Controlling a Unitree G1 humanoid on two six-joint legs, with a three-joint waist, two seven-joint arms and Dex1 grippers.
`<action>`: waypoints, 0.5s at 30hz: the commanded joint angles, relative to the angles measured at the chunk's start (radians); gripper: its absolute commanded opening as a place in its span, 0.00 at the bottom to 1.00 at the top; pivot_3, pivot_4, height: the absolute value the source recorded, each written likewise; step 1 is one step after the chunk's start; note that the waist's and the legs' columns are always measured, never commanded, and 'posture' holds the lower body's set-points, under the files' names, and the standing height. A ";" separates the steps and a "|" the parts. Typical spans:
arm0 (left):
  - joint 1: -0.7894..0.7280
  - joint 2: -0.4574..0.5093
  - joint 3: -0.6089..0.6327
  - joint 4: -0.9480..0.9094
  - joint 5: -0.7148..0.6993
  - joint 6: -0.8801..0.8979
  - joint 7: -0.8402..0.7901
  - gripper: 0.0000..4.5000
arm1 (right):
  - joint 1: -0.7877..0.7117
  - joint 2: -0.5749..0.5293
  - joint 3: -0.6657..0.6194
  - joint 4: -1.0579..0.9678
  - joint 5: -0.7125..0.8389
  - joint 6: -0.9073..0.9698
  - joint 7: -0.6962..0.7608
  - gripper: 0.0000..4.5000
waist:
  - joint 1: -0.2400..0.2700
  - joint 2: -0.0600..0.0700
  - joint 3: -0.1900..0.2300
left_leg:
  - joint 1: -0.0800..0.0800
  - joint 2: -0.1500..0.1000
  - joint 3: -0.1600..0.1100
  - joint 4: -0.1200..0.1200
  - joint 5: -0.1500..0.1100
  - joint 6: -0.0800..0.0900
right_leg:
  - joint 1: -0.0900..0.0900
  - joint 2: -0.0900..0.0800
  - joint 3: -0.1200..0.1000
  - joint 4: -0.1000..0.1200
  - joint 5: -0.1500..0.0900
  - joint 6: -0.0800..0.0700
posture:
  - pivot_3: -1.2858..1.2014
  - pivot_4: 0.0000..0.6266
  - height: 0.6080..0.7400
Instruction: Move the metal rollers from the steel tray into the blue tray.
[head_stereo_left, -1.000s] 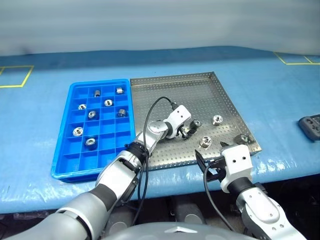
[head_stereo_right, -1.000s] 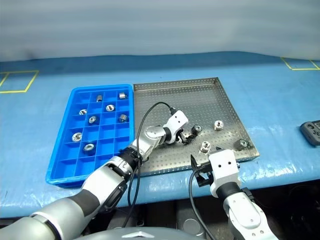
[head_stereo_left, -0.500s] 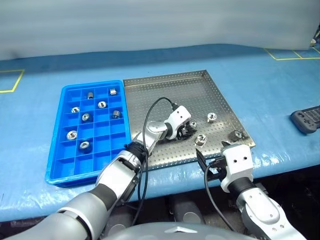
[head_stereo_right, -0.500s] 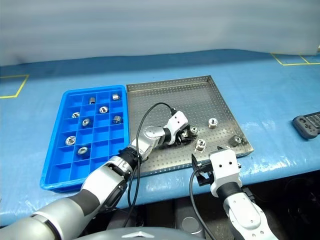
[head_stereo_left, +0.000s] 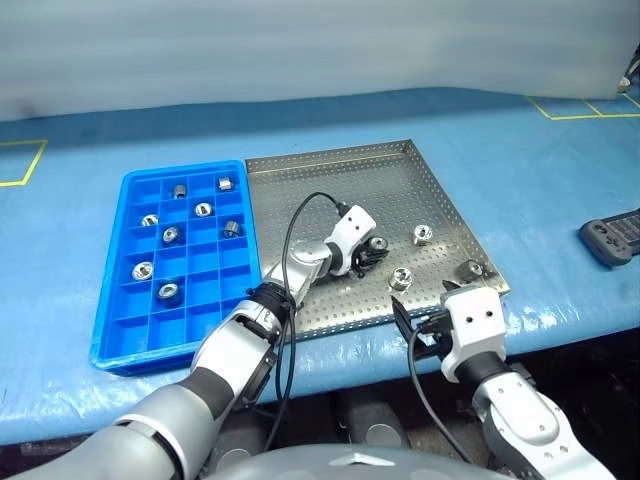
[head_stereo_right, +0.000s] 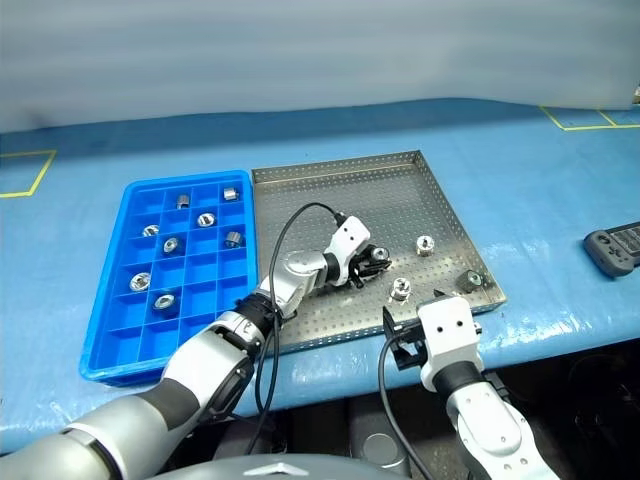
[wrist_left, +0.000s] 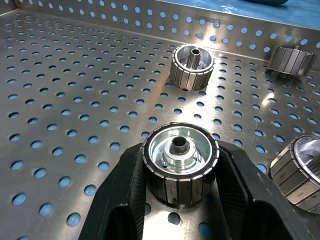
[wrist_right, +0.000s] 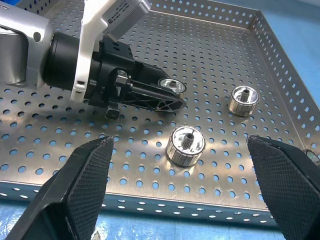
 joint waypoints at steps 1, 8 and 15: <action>-0.015 -0.137 0.036 -0.200 -0.073 0.038 -0.022 0.38 | -0.046 -0.003 0.005 -0.044 0.013 0.024 0.017 1.00 | 0.006 0.000 0.000 | 0.000 0.000 0.000 0.000 0.000 0.000 | 0.000 0.000 0.000 0.000 0.000 0.000 | 0.44 0.24 1.00; 0.148 0.055 0.106 -0.771 -0.180 0.221 0.014 0.38 | -0.209 -0.011 0.040 -0.004 0.041 0.101 0.102 1.00 | 0.041 0.001 0.000 | 0.002 0.001 0.001 -0.002 0.000 0.000 | 0.000 0.001 0.003 0.000 0.000 0.000 | 0.50 0.24 1.00; 0.400 0.361 0.197 -1.236 -0.110 0.334 0.082 0.38 | -0.460 -0.054 0.127 0.152 0.066 0.094 0.274 1.00 | 0.104 0.000 0.000 | 0.007 0.003 0.001 -0.002 0.002 -0.002 | 0.001 0.012 0.006 0.002 0.002 -0.004 | 0.58 0.24 1.00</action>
